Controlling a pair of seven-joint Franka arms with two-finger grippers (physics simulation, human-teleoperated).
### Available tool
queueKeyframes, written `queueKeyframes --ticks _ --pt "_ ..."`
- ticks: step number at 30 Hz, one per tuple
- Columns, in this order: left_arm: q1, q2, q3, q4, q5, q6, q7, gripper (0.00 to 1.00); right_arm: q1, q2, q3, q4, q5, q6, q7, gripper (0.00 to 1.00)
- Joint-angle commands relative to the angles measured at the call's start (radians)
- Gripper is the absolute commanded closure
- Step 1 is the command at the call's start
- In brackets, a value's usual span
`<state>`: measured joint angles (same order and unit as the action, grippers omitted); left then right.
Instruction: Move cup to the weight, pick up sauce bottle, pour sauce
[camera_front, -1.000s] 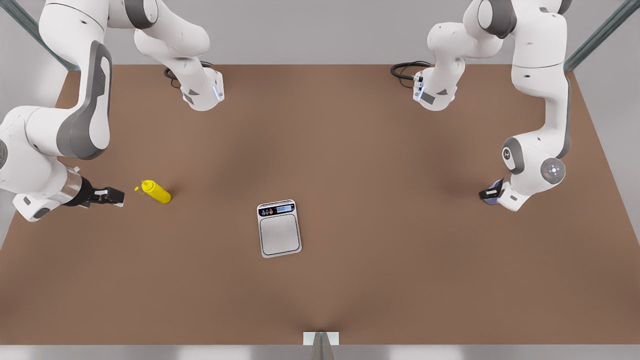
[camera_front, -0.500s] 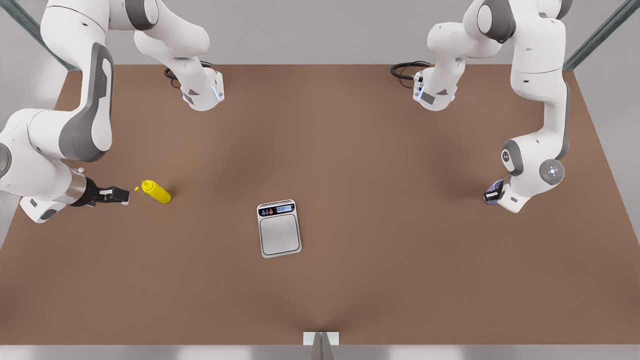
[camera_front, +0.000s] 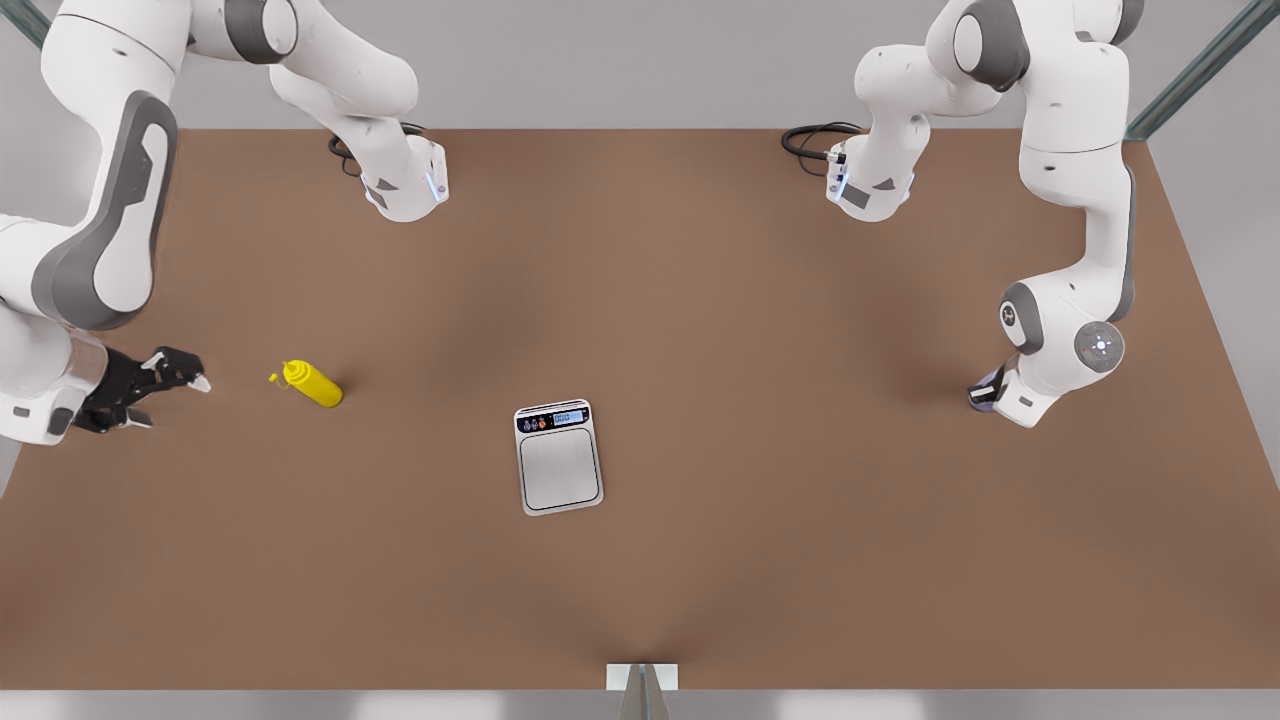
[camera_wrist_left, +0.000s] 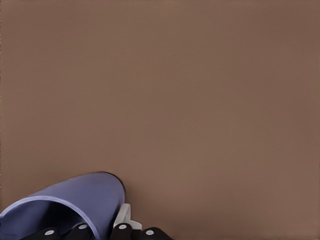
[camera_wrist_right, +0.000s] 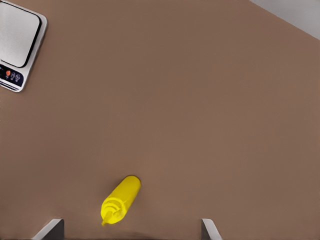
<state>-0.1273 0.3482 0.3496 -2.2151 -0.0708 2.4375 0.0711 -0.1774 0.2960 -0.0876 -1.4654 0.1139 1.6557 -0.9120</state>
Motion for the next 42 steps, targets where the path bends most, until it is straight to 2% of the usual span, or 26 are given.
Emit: queueKeyframes --ticks 1,3,6,11,14,19,24,27,32,37,42 --pt "0.000 0.000 -0.001 0.000 0.000 0.000 -0.001 0.74 -0.017 -0.001 0.000 -0.006 0.001 -0.001 -0.073 0.00" --pt "0.000 0.000 -0.001 0.000 0.000 0.000 0.001 0.77 -0.106 -0.001 -0.001 -0.042 0.072 -0.005 -0.381 0.00" --pt "0.000 0.000 0.000 0.000 0.000 0.000 0.001 0.77 -0.290 0.006 -0.001 -0.245 0.243 0.010 -0.812 0.00" --pt "0.000 -0.006 -0.001 0.002 0.000 -0.003 0.000 0.77 -0.547 0.279 -0.001 -0.316 0.536 0.045 -1.370 0.00" --pt "-0.002 -0.015 -0.001 0.003 0.000 -0.006 -0.004 0.77 -0.585 0.394 -0.001 -0.348 0.618 0.035 -1.559 0.00" --pt "-0.018 -0.043 -0.026 0.006 -0.003 -0.002 -0.014 0.77 -0.608 0.408 -0.001 -0.372 0.639 -0.033 -1.631 0.00" --pt "-0.071 -0.054 -0.040 0.020 -0.061 -0.003 -0.019 0.77 -0.590 0.422 0.019 -0.371 0.687 -0.024 -1.713 0.00" --pt "-0.140 -0.052 -0.057 0.032 -0.084 -0.003 -0.097 0.77 -0.536 0.448 0.028 -0.371 0.731 -0.017 -1.711 0.00" --pt "-0.276 -0.034 -0.069 0.087 -0.084 -0.009 -0.298 0.77 -0.485 0.454 0.028 -0.394 0.753 -0.021 -1.708 0.00" --pt "-0.296 -0.014 -0.143 0.137 -0.084 -0.020 -0.435 0.77 -0.464 0.451 0.029 -0.412 0.753 -0.024 -1.705 0.00" --pt "-0.410 0.054 -0.146 0.264 -0.084 -0.075 -0.616 0.77 -0.425 0.456 0.039 -0.403 0.754 -0.021 -1.703 0.00"
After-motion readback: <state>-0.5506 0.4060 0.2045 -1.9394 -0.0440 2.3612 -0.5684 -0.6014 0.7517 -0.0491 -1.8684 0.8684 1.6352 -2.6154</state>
